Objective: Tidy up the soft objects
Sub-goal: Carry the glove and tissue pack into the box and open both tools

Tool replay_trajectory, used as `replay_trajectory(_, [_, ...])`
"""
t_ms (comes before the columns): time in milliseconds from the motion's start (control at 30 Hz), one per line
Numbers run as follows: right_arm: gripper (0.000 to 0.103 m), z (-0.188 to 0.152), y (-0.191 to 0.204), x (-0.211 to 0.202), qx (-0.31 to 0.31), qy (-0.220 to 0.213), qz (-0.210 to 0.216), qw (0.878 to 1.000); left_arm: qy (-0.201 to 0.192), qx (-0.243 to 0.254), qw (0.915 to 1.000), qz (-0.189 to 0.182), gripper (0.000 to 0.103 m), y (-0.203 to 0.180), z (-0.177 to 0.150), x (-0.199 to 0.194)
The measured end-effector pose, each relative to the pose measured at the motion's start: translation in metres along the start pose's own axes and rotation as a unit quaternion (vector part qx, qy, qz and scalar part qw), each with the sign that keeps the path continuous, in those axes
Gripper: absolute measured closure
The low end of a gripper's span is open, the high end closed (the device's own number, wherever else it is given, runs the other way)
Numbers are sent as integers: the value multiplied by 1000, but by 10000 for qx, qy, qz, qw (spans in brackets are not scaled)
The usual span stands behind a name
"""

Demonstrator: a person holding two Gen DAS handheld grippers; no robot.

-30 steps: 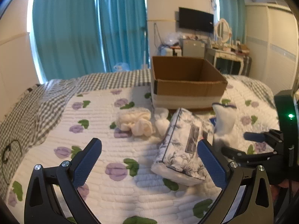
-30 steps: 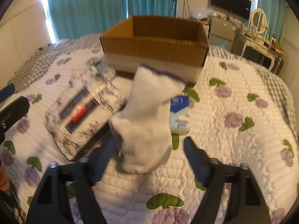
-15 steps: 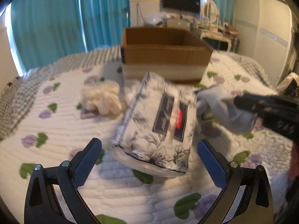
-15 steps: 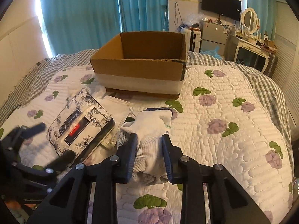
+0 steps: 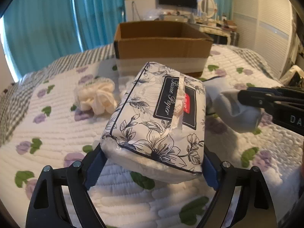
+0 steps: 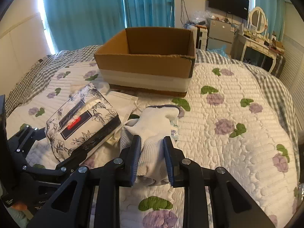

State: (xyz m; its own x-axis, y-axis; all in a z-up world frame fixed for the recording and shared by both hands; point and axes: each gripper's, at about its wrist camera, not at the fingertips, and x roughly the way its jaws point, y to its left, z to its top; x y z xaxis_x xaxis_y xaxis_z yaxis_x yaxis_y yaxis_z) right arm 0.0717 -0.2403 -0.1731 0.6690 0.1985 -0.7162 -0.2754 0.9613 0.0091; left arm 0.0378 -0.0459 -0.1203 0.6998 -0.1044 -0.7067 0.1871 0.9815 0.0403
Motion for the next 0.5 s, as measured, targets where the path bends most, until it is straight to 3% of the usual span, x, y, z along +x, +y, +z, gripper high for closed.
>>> replay_trajectory(167, [82,9,7,-30,-21,-312,22,9995,-340,-183,9991,-188,19,6,12,-30])
replay_trajectory(300, [82,21,7,-59,12,-645,47,9979,-561,-282,9979,-136,19,11,25,-52])
replay_trajectory(500, [82,59,2,-99,-5,-1153,155,9932,-839,-462,9953,-108,19,23,55,-75])
